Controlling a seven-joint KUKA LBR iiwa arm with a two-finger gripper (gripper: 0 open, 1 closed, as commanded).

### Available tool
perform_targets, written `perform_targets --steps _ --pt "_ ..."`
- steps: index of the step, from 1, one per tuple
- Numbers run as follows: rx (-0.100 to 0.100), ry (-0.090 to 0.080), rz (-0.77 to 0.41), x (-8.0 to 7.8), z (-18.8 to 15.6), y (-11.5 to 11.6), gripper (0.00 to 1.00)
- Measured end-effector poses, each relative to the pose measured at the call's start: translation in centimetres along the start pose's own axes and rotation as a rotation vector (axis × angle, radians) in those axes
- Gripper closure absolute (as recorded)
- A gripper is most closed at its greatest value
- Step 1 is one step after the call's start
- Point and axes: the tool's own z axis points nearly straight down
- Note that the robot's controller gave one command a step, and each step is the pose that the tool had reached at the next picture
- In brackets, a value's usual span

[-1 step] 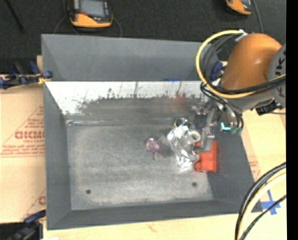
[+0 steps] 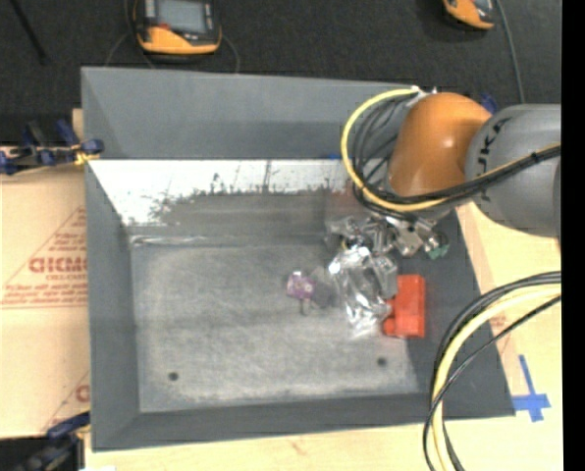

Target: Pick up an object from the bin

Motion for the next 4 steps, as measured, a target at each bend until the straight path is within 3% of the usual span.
perform_targets --steps 1,2,3,4 --pt "0.001 -0.005 -0.274 -1.0 -2.5 -0.2 0.0" --pt "0.0 -0.003 -0.532 -0.9 -3.5 -0.8 0.0" --pt "0.005 -0.008 -0.902 -1.1 0.4 -0.6 0.0" --pt "0.0 -0.008 -0.895 -1.3 0.1 -0.8 0.0"
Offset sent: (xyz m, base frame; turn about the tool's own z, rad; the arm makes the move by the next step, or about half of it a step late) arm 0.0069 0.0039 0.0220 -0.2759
